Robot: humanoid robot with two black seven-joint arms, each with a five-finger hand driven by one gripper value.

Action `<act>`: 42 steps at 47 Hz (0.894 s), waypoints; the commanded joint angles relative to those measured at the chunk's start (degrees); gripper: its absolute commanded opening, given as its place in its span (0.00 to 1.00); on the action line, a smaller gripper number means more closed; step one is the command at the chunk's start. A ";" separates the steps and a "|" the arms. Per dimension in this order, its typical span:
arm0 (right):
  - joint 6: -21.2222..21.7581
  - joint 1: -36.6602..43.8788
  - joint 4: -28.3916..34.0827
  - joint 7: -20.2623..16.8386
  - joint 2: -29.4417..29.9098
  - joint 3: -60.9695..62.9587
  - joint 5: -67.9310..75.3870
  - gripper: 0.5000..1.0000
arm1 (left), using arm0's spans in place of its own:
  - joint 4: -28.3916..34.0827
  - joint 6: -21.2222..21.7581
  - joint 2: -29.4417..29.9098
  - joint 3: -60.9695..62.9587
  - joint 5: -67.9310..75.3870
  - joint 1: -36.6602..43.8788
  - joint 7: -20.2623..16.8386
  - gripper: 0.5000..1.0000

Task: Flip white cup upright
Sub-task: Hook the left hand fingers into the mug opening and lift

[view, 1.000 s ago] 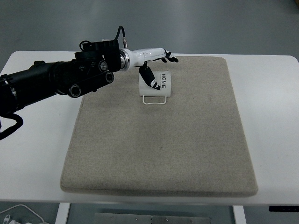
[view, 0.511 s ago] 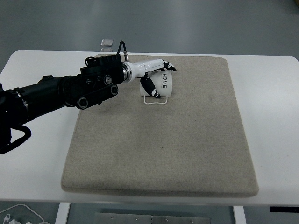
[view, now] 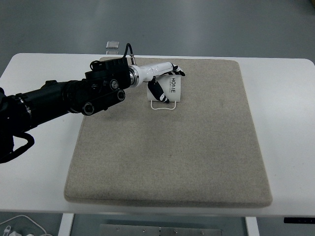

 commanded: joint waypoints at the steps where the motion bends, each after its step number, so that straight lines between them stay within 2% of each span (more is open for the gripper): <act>1: 0.00 0.05 0.00 0.00 0.00 0.00 0.00 0.86 | 0.10 0.17 -0.01 0.08 0.00 0.02 -0.09 0.52; 7: 0.00 -0.03 0.00 0.00 0.00 0.00 0.00 0.86 | 0.27 0.61 -0.01 0.08 0.00 0.11 0.00 0.30; 10: 0.00 -0.03 0.00 0.00 0.00 0.00 0.00 0.86 | 0.27 0.70 -0.01 0.16 0.00 0.28 -0.09 0.16; 12: 0.00 -0.03 0.00 0.00 0.00 0.00 0.00 0.86 | 0.36 0.88 -0.01 0.08 0.00 0.37 -0.09 0.03; 13: 0.00 0.05 0.00 0.00 0.00 0.00 0.00 0.86 | 0.45 0.97 -0.01 0.08 0.00 0.37 -0.09 0.00; 32: 0.00 0.05 0.00 0.00 0.00 0.00 0.00 0.86 | 0.10 1.14 0.16 -5.10 -4.04 0.64 -1.58 0.00; 42: 0.00 -0.03 0.00 0.00 0.00 0.00 0.00 0.86 | -0.08 1.05 0.60 -5.37 -9.75 0.64 -7.73 0.00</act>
